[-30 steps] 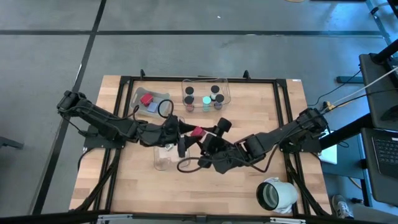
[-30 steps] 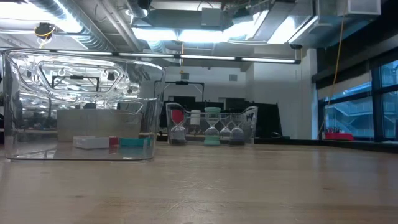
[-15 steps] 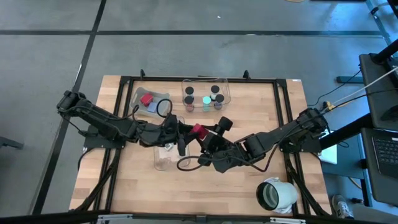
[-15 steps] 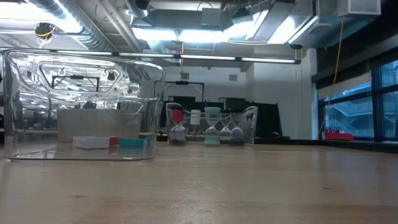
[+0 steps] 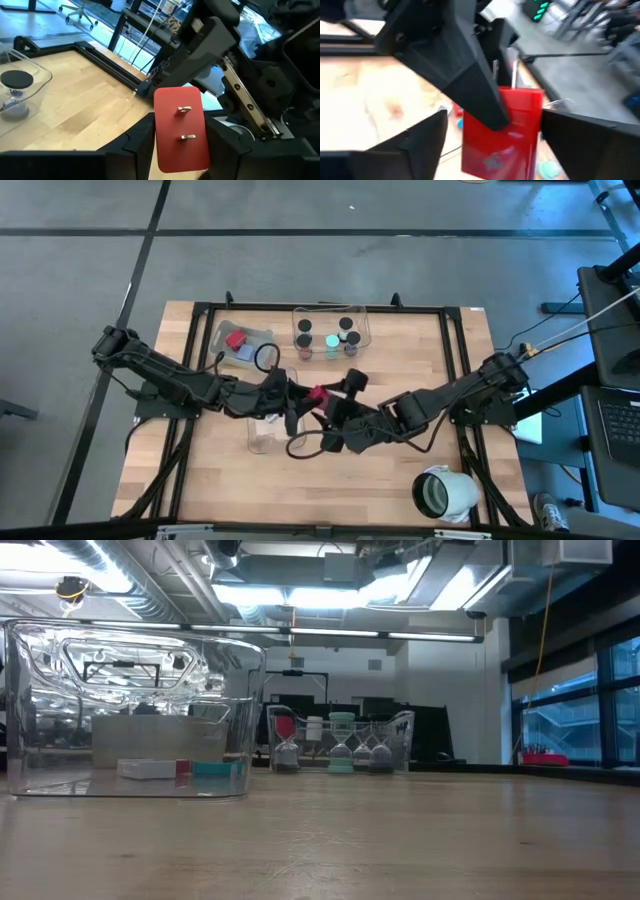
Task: Pick & Place Office items
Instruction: Put the red charger adapter into the gray bin
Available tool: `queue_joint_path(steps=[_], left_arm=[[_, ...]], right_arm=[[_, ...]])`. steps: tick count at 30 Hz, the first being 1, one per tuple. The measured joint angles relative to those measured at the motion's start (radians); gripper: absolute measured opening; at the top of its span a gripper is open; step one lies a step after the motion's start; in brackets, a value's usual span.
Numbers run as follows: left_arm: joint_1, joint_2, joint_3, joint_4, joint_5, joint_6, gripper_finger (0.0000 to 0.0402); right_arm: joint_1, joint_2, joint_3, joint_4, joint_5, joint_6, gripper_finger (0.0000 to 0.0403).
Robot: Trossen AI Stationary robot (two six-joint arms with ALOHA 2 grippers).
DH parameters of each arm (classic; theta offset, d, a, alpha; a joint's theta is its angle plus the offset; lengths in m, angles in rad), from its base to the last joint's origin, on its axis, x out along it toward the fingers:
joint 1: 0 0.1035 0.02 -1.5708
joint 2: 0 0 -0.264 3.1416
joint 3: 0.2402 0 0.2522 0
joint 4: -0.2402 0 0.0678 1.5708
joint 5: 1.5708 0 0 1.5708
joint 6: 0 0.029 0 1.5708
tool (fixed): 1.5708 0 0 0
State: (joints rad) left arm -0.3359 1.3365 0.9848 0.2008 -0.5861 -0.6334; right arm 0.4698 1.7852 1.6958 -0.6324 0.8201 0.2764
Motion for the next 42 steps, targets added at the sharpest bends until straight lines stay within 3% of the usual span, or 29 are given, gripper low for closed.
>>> queue_joint_path(steps=[6, 12, 16, 21, 24, 29, 34, 37, 42], left_arm=[[0.003, -0.001, 0.005, 0.028, -0.023, 0.037, 0.0141], [0.021, -0.006, 0.003, 0.006, -0.137, 0.107, 0.0141], [0.069, -0.018, 0.004, -0.042, -0.132, 0.108, 0.0139], [0.151, -0.044, 0.005, -0.259, -0.178, 0.068, 0.0123], [0.221, -0.054, 0.004, -0.444, -0.217, 0.003, 0.0123], [0.356, -0.068, 0.004, -0.823, -0.172, -0.171, 0.0126], [0.467, -0.068, 0.003, -1.151, -0.19, -0.323, 0.0124], [0.529, -0.068, 0.003, -1.216, -0.174, -0.37, 0.0124], [0.575, -0.068, -0.073, -1.139, -0.143, -0.378, 0.0124]], right_arm=[[-0.008, -0.046, 0.0, -0.062, -0.23, 0.1, 0.0372], [-0.013, -0.158, 0.001, -0.237, -0.482, 0.332, 0.0383], [-0.013, -0.203, 0.0, -0.333, -0.482, 0.415, 0.0372], [-0.008, -0.232, 0.0, -0.418, -0.477, 0.459, 0.0357], [-0.008, -0.232, 0.0, -0.446, -0.474, 0.468, 0.0352], [-0.007, -0.232, 0.0, -0.482, -0.473, 0.468, 0.035], [-0.007, -0.232, 0.0, -0.497, -0.471, 0.453, 0.035], [-0.007, -0.232, 0.0, -0.495, -0.472, 0.442, 0.035], [-0.007, -0.232, 0.0, -0.495, -0.414, 0.441, 0.0349]])
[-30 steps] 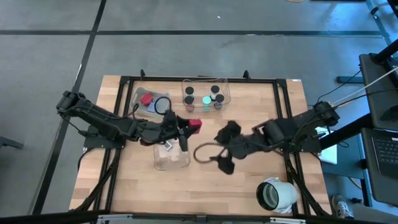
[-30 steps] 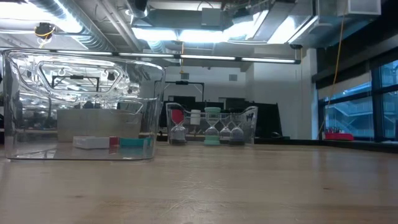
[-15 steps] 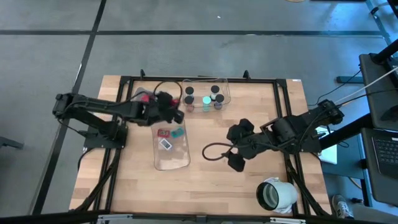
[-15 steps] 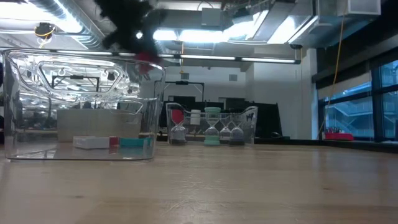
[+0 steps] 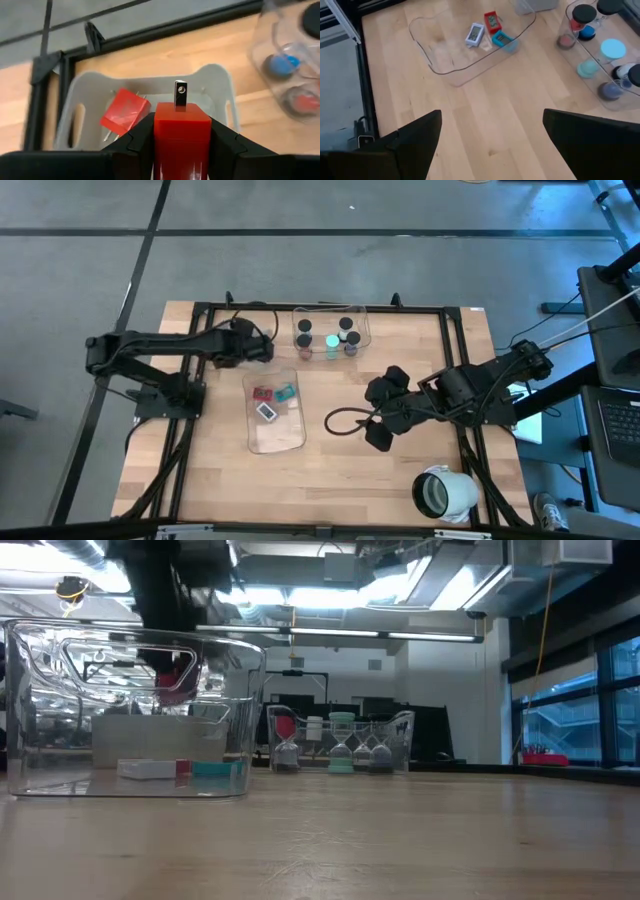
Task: Pick & Place Office items
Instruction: Put the red charger adapter into the gray bin
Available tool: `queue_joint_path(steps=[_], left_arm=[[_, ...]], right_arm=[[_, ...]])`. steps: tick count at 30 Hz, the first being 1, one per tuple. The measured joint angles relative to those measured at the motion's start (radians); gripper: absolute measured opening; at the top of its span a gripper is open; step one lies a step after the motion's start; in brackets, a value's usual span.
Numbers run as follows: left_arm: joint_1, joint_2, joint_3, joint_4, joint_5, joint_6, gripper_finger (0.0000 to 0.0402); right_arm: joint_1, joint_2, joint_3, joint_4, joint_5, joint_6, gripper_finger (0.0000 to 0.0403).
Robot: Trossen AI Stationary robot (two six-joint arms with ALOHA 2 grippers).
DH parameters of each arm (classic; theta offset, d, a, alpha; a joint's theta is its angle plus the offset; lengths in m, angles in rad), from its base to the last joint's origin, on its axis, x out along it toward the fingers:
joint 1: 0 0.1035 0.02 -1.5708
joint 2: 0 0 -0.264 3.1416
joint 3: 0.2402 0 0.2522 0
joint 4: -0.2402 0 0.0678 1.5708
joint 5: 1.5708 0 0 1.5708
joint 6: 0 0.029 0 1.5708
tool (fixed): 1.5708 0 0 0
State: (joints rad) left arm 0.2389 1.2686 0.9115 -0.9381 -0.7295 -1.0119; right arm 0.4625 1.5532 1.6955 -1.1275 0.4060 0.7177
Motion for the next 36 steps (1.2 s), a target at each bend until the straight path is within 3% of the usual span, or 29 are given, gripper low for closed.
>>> queue_joint_path(steps=[11, 18, 30, 36], left_arm=[[0.158, 0.001, -0.187, 0.34, 0.161, 0.103, 0.0125], [0.197, 0.001, -0.218, 0.346, 0.232, 0.167, 0.0139], [0.198, 0.001, -0.24, 0.389, 0.243, 0.165, 0.0152], [0.23, 0.0, -0.193, 0.38, 0.405, 0.24, 0.0187]], right_arm=[[-0.001, 0.0, 0.0, 0.0, -0.002, -0.02, 0.0349], [-0.002, 0.0, 0.0, 0.0, 0.032, -0.053, 0.0349], [-0.002, 0.0, 0.0, 0.0, 0.031, -0.048, 0.0349], [-0.002, 0.0, 0.0, 0.0, 0.029, -0.048, 0.0349]])
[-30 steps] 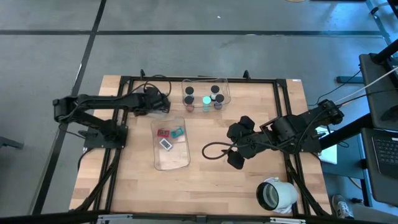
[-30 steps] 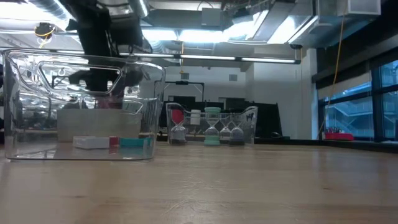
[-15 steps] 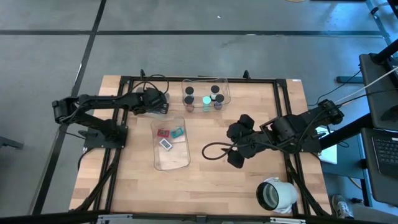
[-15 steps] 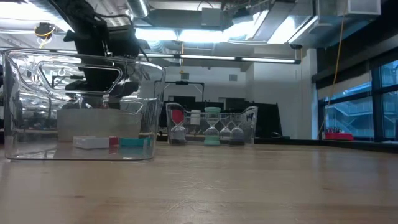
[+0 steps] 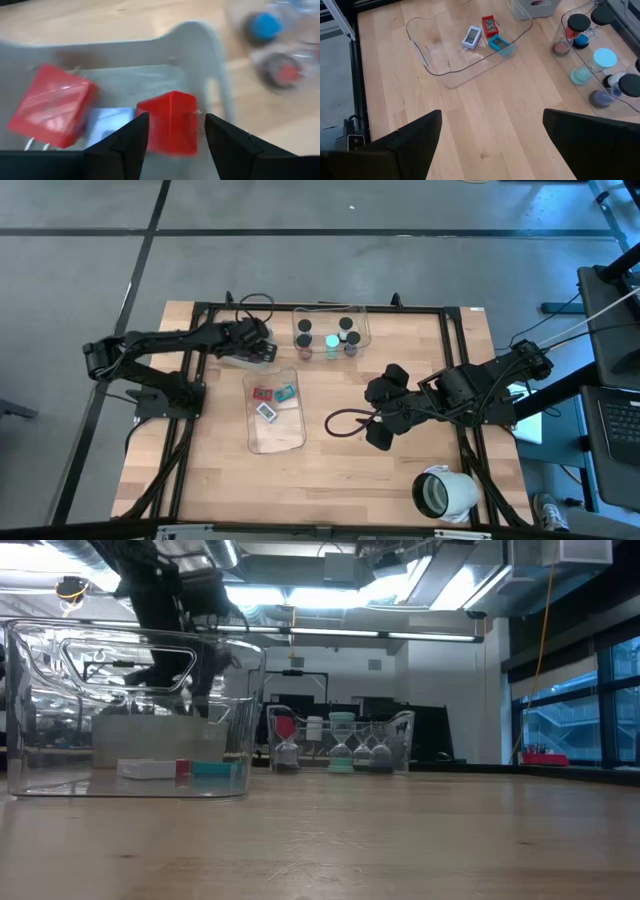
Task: Pick & Place Office items
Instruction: Put the red charger adapter into the gray bin, then return to Home Position
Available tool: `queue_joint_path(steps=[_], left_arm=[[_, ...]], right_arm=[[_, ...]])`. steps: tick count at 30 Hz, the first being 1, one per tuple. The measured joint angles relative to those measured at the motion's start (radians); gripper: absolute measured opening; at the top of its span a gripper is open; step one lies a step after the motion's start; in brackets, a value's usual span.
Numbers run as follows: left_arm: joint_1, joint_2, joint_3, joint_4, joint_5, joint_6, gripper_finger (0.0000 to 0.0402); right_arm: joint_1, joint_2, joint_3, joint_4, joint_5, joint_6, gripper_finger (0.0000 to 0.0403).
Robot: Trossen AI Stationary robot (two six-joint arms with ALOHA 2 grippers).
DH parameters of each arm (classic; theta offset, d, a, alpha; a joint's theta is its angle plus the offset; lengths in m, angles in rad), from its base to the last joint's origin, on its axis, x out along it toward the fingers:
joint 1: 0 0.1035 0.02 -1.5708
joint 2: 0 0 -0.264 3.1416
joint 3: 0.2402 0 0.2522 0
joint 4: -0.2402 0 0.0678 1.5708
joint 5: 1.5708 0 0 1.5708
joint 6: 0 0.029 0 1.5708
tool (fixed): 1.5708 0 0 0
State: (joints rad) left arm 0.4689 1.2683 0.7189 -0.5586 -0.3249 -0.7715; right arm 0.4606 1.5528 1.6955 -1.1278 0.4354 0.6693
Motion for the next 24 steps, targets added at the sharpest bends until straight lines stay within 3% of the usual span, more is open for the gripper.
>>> queue_joint_path(steps=[3, 11, 18, 24], left_arm=[[0.01, -0.023, 0.051, -0.038, 0.043, 0.058, 0.0201], [-0.021, -0.196, 0.183, -0.191, -0.044, 0.122, 0.0198], [-0.161, -0.474, 0.189, -0.26, -0.133, 0.116, 0.0171], [-0.321, -0.658, 0.189, -0.257, -0.254, 0.073, 0.0157]], right_arm=[[0.0, 0.0, 0.0, 0.0, -0.006, -0.022, 0.0349], [-0.001, -0.001, 0.0, -0.062, 0.043, -0.057, 0.0349], [-0.011, -0.001, 0.0, -0.282, 0.135, -0.02, 0.0349], [-0.026, -0.001, -0.002, -0.308, 0.145, -0.061, 0.0349]])
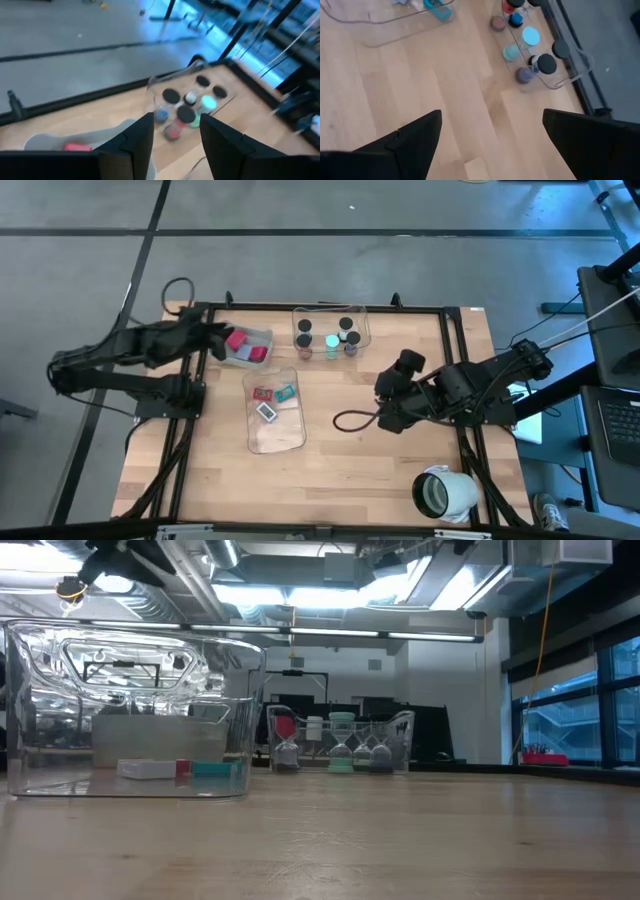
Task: Pick & Place Office items
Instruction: Return to Home Position
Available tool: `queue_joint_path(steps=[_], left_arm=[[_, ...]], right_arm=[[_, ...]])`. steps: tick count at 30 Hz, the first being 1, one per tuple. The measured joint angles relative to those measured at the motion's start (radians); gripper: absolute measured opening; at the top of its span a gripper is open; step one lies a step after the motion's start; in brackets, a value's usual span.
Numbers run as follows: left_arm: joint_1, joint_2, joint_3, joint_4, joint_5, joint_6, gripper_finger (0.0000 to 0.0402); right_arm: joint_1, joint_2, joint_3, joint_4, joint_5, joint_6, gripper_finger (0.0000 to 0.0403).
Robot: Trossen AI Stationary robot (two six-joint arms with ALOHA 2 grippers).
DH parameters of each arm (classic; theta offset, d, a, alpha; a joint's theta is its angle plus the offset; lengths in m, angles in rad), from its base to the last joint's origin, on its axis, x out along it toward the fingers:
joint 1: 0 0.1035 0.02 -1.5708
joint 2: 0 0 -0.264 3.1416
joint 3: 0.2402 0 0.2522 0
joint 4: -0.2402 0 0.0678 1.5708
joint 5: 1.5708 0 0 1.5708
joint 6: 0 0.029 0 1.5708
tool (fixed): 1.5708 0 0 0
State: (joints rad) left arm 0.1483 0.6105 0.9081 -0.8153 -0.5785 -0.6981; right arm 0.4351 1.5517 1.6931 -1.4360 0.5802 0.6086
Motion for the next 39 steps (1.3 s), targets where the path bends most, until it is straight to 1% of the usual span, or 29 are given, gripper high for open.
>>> queue_joint_path(steps=[2, 5, 8, 11, 14, 17, 21, 26, 29, 32, 35, 39], left_arm=[[-0.054, -0.033, -0.003, 0.003, -0.051, -0.001, 0.0153], [-0.132, -0.072, -0.039, 0.004, -0.124, -0.005, 0.0148], [-0.204, -0.108, -0.107, 0.013, -0.18, -0.06, 0.0144], [-0.265, -0.131, -0.192, 0.036, -0.23, -0.114, 0.0141], [-0.319, -0.147, -0.282, 0.108, -0.268, -0.153, 0.0139], [-0.363, -0.15, -0.367, 0.244, -0.273, -0.139, 0.0139], [-0.416, -0.148, -0.464, 0.491, -0.229, -0.042, 0.0139], [-0.472, -0.148, -0.564, 0.797, -0.117, 0.177, 0.0138], [-0.498, -0.146, -0.62, 0.953, -0.111, 0.313, 0.0138], [-0.515, -0.146, -0.68, 1.085, -0.111, 0.416, 0.0138], [-0.529, -0.146, -0.745, 1.196, -0.11, 0.471, 0.0137], [-0.548, -0.146, -0.824, 1.309, -0.109, 0.501, 0.0136]], right_arm=[[-0.001, -0.002, -0.013, 0.003, 0.014, -0.021, 0.0349], [-0.003, -0.033, -0.059, 0.011, 0.049, -0.006, 0.0349], [-0.003, -0.086, -0.14, 0.015, 0.065, 0.049, 0.0349], [-0.003, -0.168, -0.244, 0.053, 0.065, 0.103, 0.0349], [-0.003, -0.265, -0.365, 0.136, 0.062, 0.125, 0.0349], [-0.003, -0.369, -0.493, 0.26, 0.059, 0.115, 0.0349], [-0.004, -0.495, -0.662, 0.468, 0.028, 0.025, 0.0349], [-0.004, -0.614, -0.861, 0.764, -0.065, -0.178, 0.0349], [-0.004, -0.667, -0.967, 0.939, -0.097, -0.281, 0.0349], [-0.006, -0.708, -1.062, 1.103, -0.132, -0.366, 0.0349], [-0.014, -0.738, -1.142, 1.24, -0.166, -0.426, 0.0349], [-0.04, -0.766, -1.228, 1.379, -0.211, -0.467, 0.0349]])
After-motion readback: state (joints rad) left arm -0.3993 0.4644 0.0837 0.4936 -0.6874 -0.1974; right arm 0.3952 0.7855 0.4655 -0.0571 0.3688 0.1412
